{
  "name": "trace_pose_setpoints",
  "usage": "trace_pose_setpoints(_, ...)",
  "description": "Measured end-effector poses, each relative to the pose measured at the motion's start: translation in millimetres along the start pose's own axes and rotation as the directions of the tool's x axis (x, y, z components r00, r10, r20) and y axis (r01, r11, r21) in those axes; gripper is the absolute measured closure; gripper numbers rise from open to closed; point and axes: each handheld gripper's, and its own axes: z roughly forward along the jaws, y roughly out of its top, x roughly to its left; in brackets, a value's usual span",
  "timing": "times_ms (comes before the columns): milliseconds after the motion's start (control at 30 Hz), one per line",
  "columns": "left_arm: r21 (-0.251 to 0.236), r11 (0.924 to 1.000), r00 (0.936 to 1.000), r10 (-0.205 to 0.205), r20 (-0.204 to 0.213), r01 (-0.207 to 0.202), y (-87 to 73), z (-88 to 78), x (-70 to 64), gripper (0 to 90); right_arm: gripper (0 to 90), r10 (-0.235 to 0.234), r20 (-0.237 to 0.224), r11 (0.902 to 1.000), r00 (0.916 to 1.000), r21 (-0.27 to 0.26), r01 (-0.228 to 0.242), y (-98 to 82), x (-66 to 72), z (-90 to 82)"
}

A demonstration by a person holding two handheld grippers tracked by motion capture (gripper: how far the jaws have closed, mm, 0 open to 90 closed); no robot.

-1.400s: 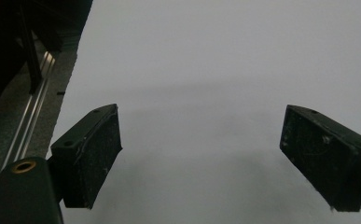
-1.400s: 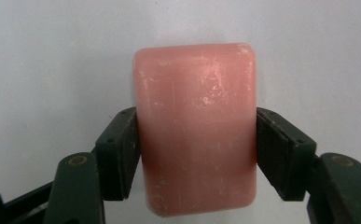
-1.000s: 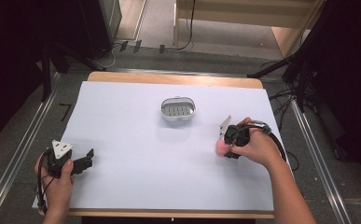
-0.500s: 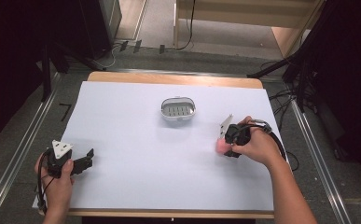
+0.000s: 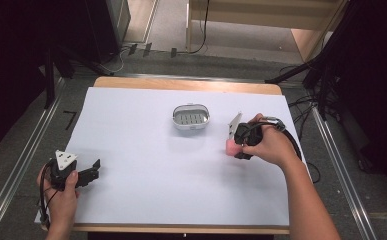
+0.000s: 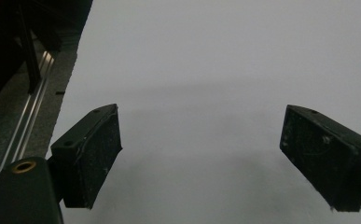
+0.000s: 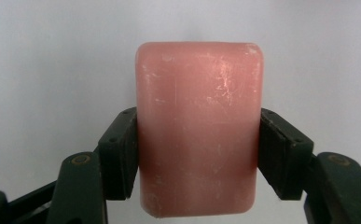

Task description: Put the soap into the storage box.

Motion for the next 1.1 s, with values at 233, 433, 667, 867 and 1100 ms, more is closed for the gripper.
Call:
trace_pose_setpoints(233,-0.001,1.0,1.0,-0.003,0.001,0.003,-0.1,-0.1,0.2,13.3,38.6,-0.038,0.011,0.9991,0.9992,-0.019,0.039,21.6,-9.6,-6.0)
trace_pose_setpoints(433,-0.001,1.0,1.0,-0.006,0.003,0.006,0.0,-0.2,0.5,13.3,38.6,-0.066,0.018,0.9978,0.9976,-0.004,0.066,37.9,-13.9,-7.5)
trace_pose_setpoints(667,-0.003,0.9999,0.9999,-0.01,0.008,0.01,0.0,-0.1,0.9,13.3,38.6,-0.092,0.008,0.9956,0.9957,-0.018,0.092,61.5,-20.9,-8.9)
trace_pose_setpoints(867,-0.004,0.9999,0.9998,-0.015,0.011,0.015,0.0,-0.1,1.2,13.3,38.6,-0.094,0.008,0.9954,0.9955,-0.016,0.094,72.4,-24.6,-8.9)
trace_pose_setpoints(1100,-0.002,0.9999,0.9998,-0.015,0.011,0.015,0.0,-0.1,1.3,13.3,38.6,-0.115,0.008,0.9929,0.9934,-0.03,0.115,84.9,-30.1,-5.8)
